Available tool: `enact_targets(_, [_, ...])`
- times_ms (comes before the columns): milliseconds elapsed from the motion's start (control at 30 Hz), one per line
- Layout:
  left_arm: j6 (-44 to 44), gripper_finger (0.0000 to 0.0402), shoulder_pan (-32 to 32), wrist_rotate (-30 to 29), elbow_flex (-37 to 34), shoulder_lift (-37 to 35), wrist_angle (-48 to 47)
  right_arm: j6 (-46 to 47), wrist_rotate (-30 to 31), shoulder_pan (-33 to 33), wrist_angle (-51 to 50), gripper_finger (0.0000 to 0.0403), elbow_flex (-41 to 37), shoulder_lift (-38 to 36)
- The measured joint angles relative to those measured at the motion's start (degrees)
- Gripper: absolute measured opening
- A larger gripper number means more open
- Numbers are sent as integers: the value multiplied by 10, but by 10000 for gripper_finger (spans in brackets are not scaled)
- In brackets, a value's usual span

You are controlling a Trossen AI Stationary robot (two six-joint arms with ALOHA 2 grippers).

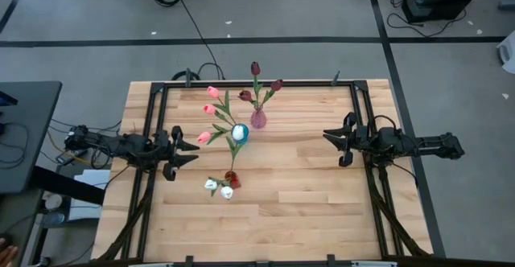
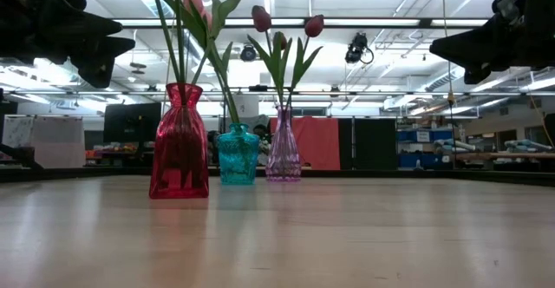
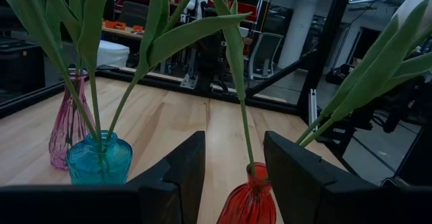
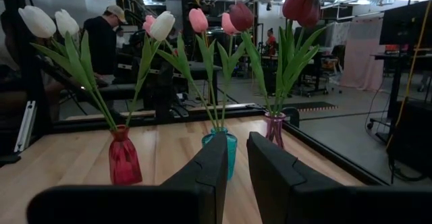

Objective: Sort flowers into vase by color
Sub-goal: Return to Home Position

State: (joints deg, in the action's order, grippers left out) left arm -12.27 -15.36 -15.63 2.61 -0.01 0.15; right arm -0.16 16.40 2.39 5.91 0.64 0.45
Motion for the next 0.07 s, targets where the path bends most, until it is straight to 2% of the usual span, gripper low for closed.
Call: enact_targets(67, [0,157,0,0,0,0,0,0,0,0,0,71,0,0])
